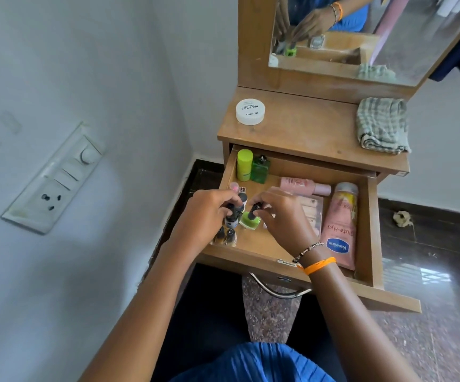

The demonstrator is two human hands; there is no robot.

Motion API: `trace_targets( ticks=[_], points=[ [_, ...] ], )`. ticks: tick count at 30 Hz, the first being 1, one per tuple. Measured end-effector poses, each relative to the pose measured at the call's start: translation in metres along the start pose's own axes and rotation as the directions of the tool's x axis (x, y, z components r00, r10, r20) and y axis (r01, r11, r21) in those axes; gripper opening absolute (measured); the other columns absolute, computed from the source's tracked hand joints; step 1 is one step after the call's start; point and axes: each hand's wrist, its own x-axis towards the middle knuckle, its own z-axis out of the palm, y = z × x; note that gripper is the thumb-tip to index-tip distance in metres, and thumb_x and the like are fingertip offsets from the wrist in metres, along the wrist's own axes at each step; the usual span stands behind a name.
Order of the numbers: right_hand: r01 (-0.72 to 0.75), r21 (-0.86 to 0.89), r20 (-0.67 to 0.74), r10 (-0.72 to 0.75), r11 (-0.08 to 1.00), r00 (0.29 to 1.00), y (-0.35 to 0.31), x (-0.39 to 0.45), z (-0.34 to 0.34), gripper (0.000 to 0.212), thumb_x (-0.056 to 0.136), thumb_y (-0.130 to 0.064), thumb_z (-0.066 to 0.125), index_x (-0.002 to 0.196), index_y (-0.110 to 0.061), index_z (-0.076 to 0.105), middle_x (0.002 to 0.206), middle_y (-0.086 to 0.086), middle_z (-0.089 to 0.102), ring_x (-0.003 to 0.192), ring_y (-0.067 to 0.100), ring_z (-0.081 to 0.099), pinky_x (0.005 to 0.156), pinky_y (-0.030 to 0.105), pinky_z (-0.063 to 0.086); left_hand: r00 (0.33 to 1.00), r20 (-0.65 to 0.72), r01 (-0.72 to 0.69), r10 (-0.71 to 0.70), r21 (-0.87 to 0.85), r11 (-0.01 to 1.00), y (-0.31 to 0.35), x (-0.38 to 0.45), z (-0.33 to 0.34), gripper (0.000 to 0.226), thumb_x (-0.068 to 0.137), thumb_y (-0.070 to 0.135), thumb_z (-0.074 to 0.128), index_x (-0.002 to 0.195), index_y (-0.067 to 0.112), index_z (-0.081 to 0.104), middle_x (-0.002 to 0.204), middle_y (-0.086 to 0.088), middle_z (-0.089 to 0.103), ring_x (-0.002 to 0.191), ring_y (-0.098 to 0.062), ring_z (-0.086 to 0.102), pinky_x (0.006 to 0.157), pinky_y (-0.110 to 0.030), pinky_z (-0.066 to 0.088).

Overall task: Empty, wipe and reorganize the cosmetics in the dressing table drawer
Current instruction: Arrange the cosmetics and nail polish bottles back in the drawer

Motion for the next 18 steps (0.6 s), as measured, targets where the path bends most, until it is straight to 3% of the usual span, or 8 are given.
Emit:
trace_targets(
  ticks=[4,14,18],
  points=[
    [0.03,-0.022,0.021,-0.03,0.999,0.999,-0.001,0.001,0.003,0.02,0.073,0.009,0.061,0.085,-0.006,0.068,0.081,0.008,0.066,0.078,0.022,0.061,0.073,0.043,0.054,1.0,0.011,0.014,-0.014,0.07,0.997,-0.01,0.004,0.01,0.023,0.087,-0.002,0.056,0.093,0.016,0.069,0.099,-0.004,0.07,0.08,-0.005,0.064,0.072,-0.021,0.053],
    [-0.033,-0.062,0.118,0.04,0.998,0.992,0.002,0.002,0.012,0.017,0.075,0.004,0.065,0.087,-0.007,0.069,0.086,0.009,0.067,0.081,0.024,0.06,0.076,0.041,0.052,0.996,0.001,0.091,-0.093,0.181,0.979,-0.03,0.006,0.024,0.036,0.081,-0.01,0.046,0.085,0.02,0.067,0.093,-0.007,0.062,0.078,-0.011,0.058,0.07,-0.034,0.056],
    [-0.05,-0.097,0.186,0.068,0.994,0.98,0.002,0.005,0.022,0.019,0.073,0.005,0.066,0.087,-0.008,0.07,0.088,0.011,0.067,0.081,0.027,0.062,0.076,0.041,0.052,0.994,0.002,0.11,-0.113,0.229,0.967,-0.022,0.006,0.023,0.035,0.082,-0.01,0.047,0.091,0.016,0.068,0.093,-0.006,0.052,0.073,-0.016,0.056,0.07,-0.03,0.053]
  ],
)
